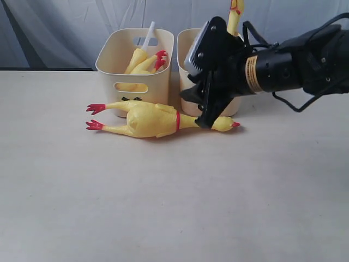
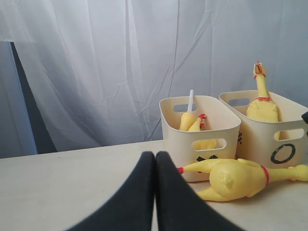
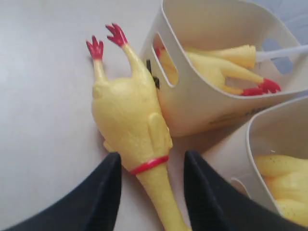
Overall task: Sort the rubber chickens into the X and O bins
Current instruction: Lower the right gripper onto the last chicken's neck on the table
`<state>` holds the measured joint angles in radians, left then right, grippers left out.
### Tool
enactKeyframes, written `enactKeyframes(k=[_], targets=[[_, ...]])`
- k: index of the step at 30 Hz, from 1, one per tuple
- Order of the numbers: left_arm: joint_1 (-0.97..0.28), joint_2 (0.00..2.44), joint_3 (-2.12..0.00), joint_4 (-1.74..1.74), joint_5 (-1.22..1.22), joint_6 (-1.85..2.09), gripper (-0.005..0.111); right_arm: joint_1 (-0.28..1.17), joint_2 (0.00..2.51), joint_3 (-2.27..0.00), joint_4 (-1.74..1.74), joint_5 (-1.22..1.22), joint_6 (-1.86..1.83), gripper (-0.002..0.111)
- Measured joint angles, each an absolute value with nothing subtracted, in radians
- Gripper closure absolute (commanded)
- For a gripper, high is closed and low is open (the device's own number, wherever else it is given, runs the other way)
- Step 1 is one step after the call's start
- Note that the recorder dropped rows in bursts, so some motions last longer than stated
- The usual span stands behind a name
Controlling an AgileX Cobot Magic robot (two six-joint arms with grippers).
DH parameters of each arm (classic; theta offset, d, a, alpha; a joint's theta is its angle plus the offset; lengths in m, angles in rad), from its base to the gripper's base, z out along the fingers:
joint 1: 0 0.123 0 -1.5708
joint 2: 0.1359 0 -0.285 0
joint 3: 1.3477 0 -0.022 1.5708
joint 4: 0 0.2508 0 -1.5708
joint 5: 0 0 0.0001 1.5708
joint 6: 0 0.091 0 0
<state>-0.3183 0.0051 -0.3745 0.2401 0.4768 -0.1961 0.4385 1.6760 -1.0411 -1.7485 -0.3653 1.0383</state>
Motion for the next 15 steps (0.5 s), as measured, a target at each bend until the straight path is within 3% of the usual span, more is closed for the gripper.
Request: enactKeyframes(k=[6,15], targets=[[-0.318,0.005,-0.375,0.24,0.477,-0.196,0.107,0.472,1.676,-1.014,-1.749,-0.254,1.0,0.074],[-0.318,0.005,-0.375,0.24,0.477,-0.196,0.107,0.478,1.689,-0.966,-1.749,-0.157,0.931,0.074]])
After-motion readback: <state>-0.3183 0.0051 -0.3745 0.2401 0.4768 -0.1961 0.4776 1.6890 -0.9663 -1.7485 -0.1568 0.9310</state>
